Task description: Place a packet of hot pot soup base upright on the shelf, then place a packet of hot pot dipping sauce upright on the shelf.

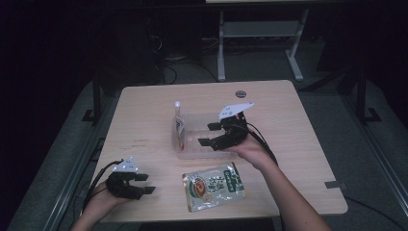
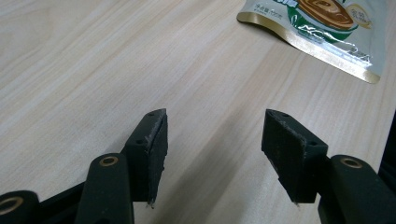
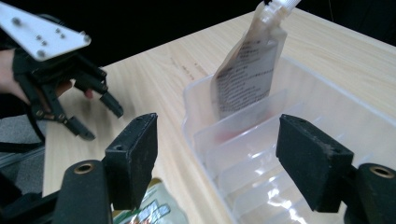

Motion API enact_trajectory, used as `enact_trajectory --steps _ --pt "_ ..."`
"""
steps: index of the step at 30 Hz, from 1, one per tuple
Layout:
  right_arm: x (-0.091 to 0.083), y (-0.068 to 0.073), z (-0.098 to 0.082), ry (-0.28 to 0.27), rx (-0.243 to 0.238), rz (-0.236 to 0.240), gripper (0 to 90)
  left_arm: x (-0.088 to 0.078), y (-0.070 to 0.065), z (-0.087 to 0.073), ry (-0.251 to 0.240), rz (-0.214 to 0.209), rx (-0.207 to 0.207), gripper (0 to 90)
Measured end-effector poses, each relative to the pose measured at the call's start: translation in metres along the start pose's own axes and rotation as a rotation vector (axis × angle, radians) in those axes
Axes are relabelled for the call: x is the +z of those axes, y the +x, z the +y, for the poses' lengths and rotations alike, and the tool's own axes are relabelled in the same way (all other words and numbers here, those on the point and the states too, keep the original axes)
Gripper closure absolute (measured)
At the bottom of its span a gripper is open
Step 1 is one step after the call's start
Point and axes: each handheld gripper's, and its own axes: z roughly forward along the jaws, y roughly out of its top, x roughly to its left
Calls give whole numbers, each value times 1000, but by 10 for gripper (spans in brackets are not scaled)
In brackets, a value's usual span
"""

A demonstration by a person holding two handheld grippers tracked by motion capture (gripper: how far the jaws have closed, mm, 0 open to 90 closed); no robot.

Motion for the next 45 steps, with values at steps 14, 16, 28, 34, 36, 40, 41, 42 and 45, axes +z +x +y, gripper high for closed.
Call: enact_trajectory --steps 14,16,28,34,36,40,41,42,45 --pt "-28 29 -46 16 -23 25 281 0 -1 1 5 1 -1 408" --pt "-32 32 -55 18 -19 35 278 0 -2 1 -1 2 0 409" --pt "-60 41 -106 74 0 -40 253 0 -8 4 1 -2 18 410" --pt "-75 35 -130 95 24 -109 231 2 -11 7 -4 -6 38 411" --pt "-81 32 -140 97 36 -132 218 2 -15 10 -9 -11 45 414" --pt "-89 29 -153 98 72 -154 205 4 -22 19 -29 -26 68 428" --pt "-91 28 -155 99 77 -162 205 4 -24 21 -36 -26 78 439" --pt "-92 27 -156 100 72 -168 205 4 -26 23 -39 -30 79 451" --pt "-92 26 -156 88 84 -186 198 7 -31 30 -53 -45 92 493"
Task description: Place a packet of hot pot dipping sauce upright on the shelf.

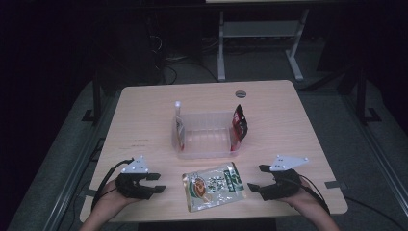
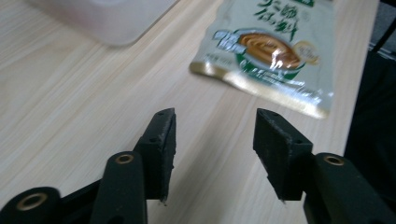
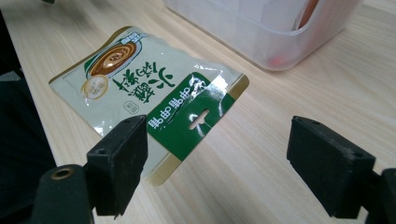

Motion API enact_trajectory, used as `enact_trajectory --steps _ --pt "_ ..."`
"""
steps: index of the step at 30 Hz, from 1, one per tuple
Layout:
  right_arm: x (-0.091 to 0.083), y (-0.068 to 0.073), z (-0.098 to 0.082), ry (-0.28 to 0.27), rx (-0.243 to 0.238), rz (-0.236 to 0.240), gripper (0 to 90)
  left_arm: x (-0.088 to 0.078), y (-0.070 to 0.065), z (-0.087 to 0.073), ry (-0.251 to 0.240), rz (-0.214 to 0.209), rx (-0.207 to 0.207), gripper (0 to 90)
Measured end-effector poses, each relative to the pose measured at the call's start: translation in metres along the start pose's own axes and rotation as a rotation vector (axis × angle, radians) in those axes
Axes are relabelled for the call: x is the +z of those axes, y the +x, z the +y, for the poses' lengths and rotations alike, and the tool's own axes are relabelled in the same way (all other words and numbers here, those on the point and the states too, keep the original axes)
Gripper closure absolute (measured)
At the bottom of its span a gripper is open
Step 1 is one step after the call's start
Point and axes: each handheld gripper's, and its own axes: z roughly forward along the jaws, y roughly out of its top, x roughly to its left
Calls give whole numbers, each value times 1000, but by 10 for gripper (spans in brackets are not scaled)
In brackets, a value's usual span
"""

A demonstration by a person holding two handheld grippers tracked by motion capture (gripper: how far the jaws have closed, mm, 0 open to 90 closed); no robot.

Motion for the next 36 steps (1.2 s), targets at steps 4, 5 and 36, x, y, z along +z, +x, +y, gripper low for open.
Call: enact_trajectory --steps 4,5,36 --pt "2 1 -2 8 -4 10 195 11 -6 13 2 -29 39 499" --pt "2 2 -2 11 -5 9 194 14 -7 16 4 -33 53 491" --pt "7 -2 -6 45 -6 -5 185 110 -20 62 95 -110 204 128"
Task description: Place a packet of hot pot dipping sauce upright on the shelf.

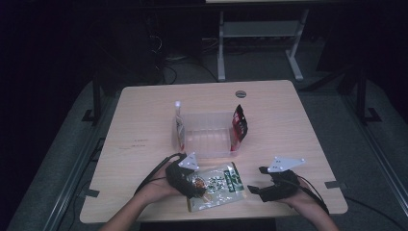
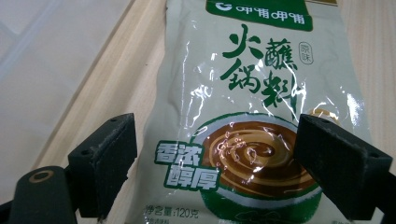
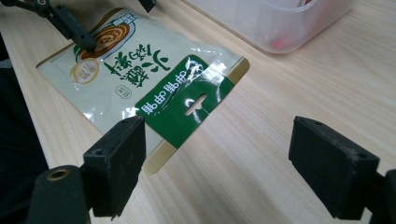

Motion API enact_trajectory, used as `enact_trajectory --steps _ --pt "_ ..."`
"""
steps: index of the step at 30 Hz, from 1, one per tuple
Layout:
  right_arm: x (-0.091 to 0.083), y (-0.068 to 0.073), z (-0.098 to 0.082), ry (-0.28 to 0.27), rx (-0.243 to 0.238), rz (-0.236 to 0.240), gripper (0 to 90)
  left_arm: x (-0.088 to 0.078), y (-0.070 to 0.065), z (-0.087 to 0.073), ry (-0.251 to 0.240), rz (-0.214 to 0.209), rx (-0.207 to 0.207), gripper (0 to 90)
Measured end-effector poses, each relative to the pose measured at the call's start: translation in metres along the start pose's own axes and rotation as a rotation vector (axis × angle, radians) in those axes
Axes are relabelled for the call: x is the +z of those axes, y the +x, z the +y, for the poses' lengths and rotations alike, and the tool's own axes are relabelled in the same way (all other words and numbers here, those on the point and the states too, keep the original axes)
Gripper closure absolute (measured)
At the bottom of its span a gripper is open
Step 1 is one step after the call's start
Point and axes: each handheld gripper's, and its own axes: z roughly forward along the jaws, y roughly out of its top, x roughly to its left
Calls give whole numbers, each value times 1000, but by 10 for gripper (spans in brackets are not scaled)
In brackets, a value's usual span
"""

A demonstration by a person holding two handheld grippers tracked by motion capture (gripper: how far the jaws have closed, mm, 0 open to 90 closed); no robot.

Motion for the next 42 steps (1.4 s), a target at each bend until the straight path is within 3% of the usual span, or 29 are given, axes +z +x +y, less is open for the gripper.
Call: enact_trajectory --steps 8,13,17,21,23,27,33,38,42 --pt "0 0 0 -1 -2 2 185 4 2 -4 -10 -22 -13 123" --pt "1 0 0 6 -2 0 186 5 1 -5 -12 -12 -1 104" --pt "1 0 0 6 -1 0 186 4 -2 -5 -11 -14 14 139" --pt "1 0 0 10 -2 -1 187 1 -4 -3 -8 1 20 287" --pt "1 -1 0 12 -2 -2 187 0 -3 -3 -13 8 24 447" --pt "2 0 1 9 -5 -2 187 -1 -4 -3 -8 31 45 559" --pt "2 -1 1 12 2 -1 187 -2 -5 -1 1 23 58 835" --pt "3 -1 0 26 8 -4 187 -4 0 -3 -34 -29 -35 894" --pt "3 -4 -1 32 20 -8 164 -6 3 -5 -64 -60 -67 899"
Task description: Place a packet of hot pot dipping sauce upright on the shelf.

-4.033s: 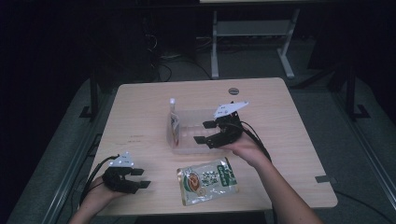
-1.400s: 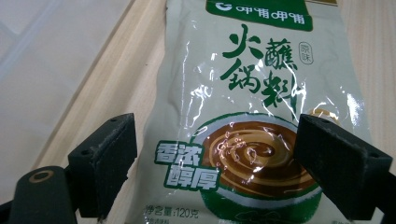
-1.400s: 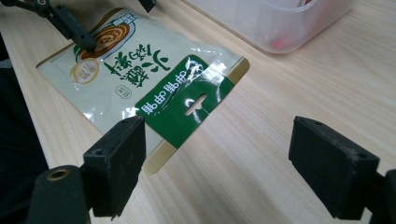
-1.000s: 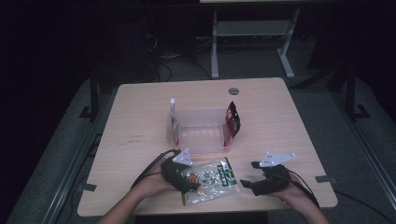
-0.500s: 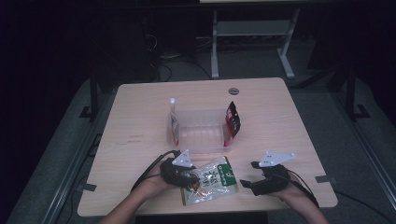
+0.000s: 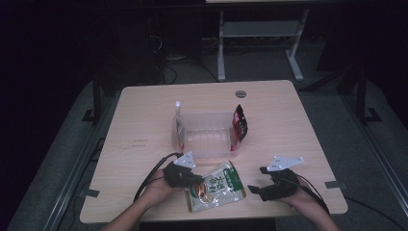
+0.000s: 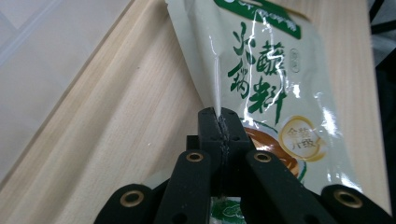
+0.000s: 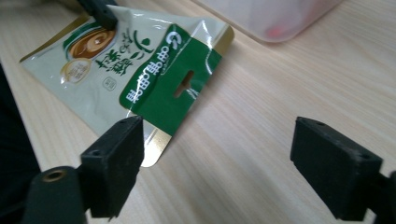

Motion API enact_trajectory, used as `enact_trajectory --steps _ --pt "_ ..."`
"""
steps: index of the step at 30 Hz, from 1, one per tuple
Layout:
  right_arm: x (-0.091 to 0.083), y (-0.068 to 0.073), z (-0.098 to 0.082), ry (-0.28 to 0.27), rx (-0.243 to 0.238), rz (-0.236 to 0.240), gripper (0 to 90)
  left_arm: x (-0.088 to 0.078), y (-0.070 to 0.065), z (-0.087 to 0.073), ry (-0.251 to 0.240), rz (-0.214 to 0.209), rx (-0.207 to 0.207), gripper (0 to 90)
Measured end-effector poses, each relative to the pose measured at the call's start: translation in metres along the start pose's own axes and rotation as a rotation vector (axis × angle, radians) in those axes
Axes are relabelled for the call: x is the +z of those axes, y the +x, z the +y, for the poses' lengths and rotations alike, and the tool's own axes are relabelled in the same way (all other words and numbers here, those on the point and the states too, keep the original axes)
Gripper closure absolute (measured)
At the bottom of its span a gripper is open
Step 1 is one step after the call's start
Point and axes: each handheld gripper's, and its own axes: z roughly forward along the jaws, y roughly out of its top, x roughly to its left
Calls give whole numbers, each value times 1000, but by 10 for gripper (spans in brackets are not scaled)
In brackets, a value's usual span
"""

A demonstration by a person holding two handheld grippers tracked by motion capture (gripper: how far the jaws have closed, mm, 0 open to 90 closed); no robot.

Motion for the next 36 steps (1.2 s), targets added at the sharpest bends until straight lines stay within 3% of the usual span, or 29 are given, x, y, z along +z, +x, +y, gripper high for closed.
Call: enact_trajectory --steps 6,12,15,19,21,22,31,36 --pt "-2 -6 1 -22 37 -21 143 -11 -1 2 -69 -29 -13 900" --pt "-5 -6 1 -48 65 23 142 -27 -2 2 -113 -24 5 900" --pt "-8 -4 6 -58 73 79 132 -36 -2 2 -131 -27 9 900" --pt "-13 -1 15 -97 64 110 154 -47 -3 0 -163 -26 14 900" --pt "-11 0 18 -90 48 133 149 -52 -4 -1 -173 -27 13 900" --pt "-8 0 20 -86 43 167 137 -53 -4 -1 -173 -24 17 900" --pt "16 4 53 -103 9 331 134 -71 -4 0 -219 -10 21 900" --pt "31 7 71 -107 -14 386 144 -75 -5 -3 -218 -12 32 900"
